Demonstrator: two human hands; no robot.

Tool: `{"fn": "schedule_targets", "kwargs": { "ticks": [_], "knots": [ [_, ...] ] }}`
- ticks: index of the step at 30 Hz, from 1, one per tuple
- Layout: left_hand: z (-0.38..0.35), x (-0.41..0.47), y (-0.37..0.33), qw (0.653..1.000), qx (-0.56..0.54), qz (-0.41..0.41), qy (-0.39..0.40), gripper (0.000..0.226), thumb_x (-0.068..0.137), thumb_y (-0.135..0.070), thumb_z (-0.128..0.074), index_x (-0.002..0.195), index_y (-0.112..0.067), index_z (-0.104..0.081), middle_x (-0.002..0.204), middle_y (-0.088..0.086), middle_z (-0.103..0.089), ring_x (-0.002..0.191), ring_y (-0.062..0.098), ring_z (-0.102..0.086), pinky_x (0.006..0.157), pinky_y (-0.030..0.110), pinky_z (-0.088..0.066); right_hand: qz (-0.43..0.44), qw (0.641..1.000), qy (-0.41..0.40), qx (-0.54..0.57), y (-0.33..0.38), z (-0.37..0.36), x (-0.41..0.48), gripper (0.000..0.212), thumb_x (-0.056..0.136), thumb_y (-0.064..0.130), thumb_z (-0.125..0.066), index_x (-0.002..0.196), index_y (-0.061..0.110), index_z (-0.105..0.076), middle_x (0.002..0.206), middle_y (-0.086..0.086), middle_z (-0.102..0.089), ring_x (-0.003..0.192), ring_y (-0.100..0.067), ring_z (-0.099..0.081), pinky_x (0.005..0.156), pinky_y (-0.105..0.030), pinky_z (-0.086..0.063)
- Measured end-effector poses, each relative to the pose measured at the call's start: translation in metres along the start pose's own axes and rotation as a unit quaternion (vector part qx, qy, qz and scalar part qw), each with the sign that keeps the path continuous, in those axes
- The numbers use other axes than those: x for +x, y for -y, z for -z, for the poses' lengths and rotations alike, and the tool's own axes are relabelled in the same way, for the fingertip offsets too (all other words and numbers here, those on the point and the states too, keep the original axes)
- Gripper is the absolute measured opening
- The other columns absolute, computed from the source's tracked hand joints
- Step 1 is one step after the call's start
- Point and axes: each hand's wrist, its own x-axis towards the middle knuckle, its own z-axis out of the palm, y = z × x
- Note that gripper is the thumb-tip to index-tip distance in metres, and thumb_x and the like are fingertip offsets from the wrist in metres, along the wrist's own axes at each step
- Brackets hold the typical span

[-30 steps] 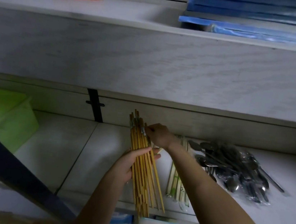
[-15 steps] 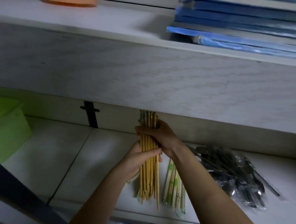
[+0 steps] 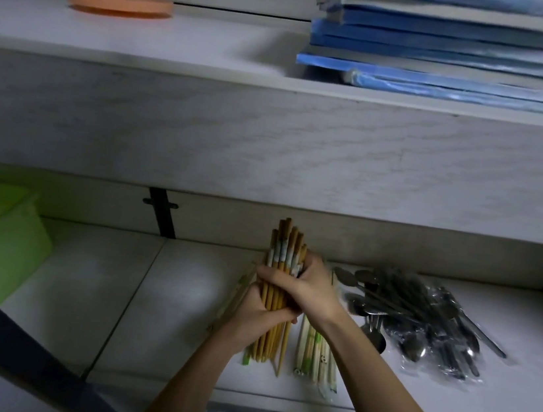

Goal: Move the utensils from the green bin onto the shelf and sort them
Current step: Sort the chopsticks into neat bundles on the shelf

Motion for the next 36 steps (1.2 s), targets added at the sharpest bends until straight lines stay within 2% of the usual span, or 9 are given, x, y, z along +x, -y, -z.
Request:
{"fn": "schedule_targets", "kwargs": {
  "ticks": [3,7,12,15,19,23,27,32,36],
  "knots": [
    [-0.003,-0.005,0.004,1.0,0.002,-0.015,0.011,0.064,0.073,0.005,-0.07,0.11,-0.039,-0.043,0.113,-0.004,-0.057,0.108,0.009,-0.057,0.087,0.028,-0.053,-0.008,0.999,0.003,0.041,-0.003,-0.001,-0.006,0.018,0.073,0.005,-0.076,0.075,0.013,-0.059,0.064,0.009,-0.064,0.065,-0.004,-0.063,0.067,-0.019,-0.053],
    [-0.003,-0.012,0.007,1.0,-0.006,-0.021,0.016,0.068,0.073,0.01,-0.068,0.128,-0.019,-0.042,0.11,-0.007,-0.056,0.102,0.006,-0.059,0.078,0.025,-0.056,-0.043,0.997,0.012,0.069,-0.009,-0.005,-0.012,0.019,0.073,0.004,-0.076,0.079,0.015,-0.062,0.067,0.008,-0.065,0.07,-0.008,-0.063,0.07,-0.02,-0.054],
    [-0.006,-0.016,0.014,0.999,0.028,-0.006,0.016,0.062,0.075,0.009,-0.067,0.124,-0.02,-0.041,0.111,-0.007,-0.055,0.092,-0.008,-0.055,0.07,0.009,-0.049,-0.044,0.998,0.007,0.05,-0.013,-0.011,-0.02,0.021,0.076,-0.001,-0.072,0.07,0.016,-0.061,0.064,0.007,-0.063,0.063,-0.002,-0.062,0.066,-0.016,-0.053],
    [-0.006,-0.016,0.019,0.999,0.035,-0.007,0.028,0.054,0.076,0.009,-0.066,0.118,-0.019,-0.048,0.103,-0.003,-0.057,0.093,0.005,-0.059,0.071,0.017,-0.054,-0.027,0.999,0.006,0.039,-0.013,-0.012,-0.023,0.018,0.076,0.0,-0.072,0.07,0.011,-0.06,0.066,0.003,-0.061,0.062,-0.004,-0.061,0.064,-0.016,-0.052],
    [-0.01,-0.018,0.023,0.999,-0.023,-0.006,0.029,0.057,0.065,-0.01,-0.071,0.114,-0.027,-0.048,0.109,-0.004,-0.056,0.097,0.003,-0.06,0.076,0.021,-0.053,-0.029,0.998,-0.005,0.061,-0.016,-0.013,-0.026,0.019,0.075,-0.002,-0.072,0.075,0.01,-0.057,0.068,0.002,-0.059,0.062,-0.005,-0.06,0.064,-0.017,-0.052],
    [-0.007,-0.017,0.021,0.999,0.009,-0.026,0.033,0.044,0.072,0.013,-0.066,0.097,-0.021,-0.056,0.087,-0.005,-0.065,0.081,0.005,-0.065,0.073,0.03,-0.056,0.018,0.998,-0.006,0.054,-0.009,-0.011,-0.022,0.022,0.072,0.006,-0.078,0.069,0.023,-0.064,0.066,0.006,-0.065,0.067,-0.007,-0.063,0.067,-0.021,-0.052],
    [-0.004,-0.017,0.015,0.999,0.013,-0.026,0.044,0.018,0.071,0.001,-0.068,0.079,-0.013,-0.061,0.064,-0.001,-0.064,0.067,0.018,-0.063,0.069,0.033,-0.053,0.135,0.99,-0.002,0.046,0.016,-0.006,-0.012,0.038,0.067,0.02,-0.077,0.101,0.019,-0.06,0.09,0.002,-0.07,0.087,-0.014,-0.067,0.079,-0.025,-0.053],
    [-0.004,-0.018,0.016,0.998,0.024,-0.03,0.046,0.009,0.068,-0.007,-0.07,0.07,-0.011,-0.062,0.061,-0.001,-0.063,0.062,0.016,-0.063,0.068,0.031,-0.054,0.202,0.964,0.019,-0.171,0.047,-0.001,-0.007,0.054,0.075,0.046,-0.065,0.125,0.031,-0.052,0.13,0.008,-0.058,0.119,-0.005,-0.055,0.098,-0.021,-0.047],
    [-0.004,-0.018,0.017,0.998,0.032,-0.045,0.042,0.011,0.07,-0.005,-0.069,0.073,-0.012,-0.062,0.064,-0.002,-0.065,0.066,0.013,-0.064,0.069,0.028,-0.053,0.23,0.835,0.093,-0.49,0.053,-0.001,-0.008,0.056,0.086,0.062,-0.037,0.126,0.028,-0.058,0.124,0.005,-0.065,0.114,-0.011,-0.06,0.104,-0.027,-0.043]
  ]
}}
